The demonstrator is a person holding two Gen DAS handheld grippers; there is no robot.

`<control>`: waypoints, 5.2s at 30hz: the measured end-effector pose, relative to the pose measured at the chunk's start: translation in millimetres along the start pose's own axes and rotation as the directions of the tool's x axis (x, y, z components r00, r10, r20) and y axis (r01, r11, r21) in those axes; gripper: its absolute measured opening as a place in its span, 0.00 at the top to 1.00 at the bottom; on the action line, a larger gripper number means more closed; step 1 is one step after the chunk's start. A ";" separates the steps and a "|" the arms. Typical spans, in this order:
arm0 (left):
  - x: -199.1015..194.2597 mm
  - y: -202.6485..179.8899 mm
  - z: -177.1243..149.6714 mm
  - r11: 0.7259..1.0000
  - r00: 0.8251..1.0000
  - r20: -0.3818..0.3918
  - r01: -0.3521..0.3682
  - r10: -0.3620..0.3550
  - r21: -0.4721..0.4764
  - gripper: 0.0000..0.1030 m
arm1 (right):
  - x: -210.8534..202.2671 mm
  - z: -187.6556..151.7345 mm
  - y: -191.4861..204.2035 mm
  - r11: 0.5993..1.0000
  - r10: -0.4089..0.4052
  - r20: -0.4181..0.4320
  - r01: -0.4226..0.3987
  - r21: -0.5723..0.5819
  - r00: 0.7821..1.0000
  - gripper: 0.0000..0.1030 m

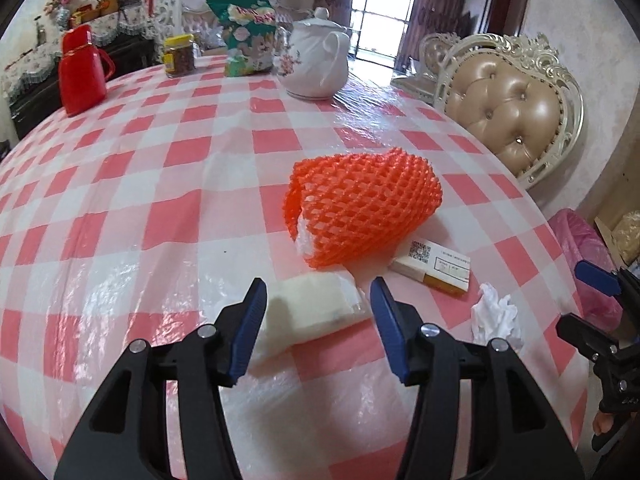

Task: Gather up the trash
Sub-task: 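Grasp the folded white napkin with the left tool while the right tool grasps the crumpled tissue, then carry the napkin and tissue with both tools over the pink wastebasket, then open both tools to drop the napkin and tissue into the wastebasket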

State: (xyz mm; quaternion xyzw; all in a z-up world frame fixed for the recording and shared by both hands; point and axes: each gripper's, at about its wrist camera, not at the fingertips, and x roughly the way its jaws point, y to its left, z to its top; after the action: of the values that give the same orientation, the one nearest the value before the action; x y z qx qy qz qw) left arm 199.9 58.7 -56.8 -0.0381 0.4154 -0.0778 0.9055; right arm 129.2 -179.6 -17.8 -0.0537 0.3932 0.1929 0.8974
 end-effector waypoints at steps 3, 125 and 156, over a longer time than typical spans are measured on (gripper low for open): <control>3.8 2.4 1.6 1.000 1.000 -0.006 0.008 -0.008 0.028 0.41 | 4.3 0.9 2.7 1.000 0.009 -0.009 -0.009 0.000 1.000 0.20; -27.9 -287.0 5.6 0.933 0.968 0.015 0.236 -0.249 0.271 0.64 | -83.1 -55.2 -199.8 0.945 -0.213 0.038 0.196 0.261 0.976 0.76; 32.4 -389.3 34.6 0.890 0.924 -0.070 0.382 -0.376 0.250 0.63 | -96.3 -66.5 -283.6 0.891 -0.324 0.037 0.292 0.349 0.945 0.73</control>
State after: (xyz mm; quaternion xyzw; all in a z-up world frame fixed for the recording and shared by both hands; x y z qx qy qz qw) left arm 204.4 -330.2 -6.4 0.0011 0.3953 -0.3067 0.8658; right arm 134.5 -486.2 -9.1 0.0488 0.3641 -0.0199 0.9299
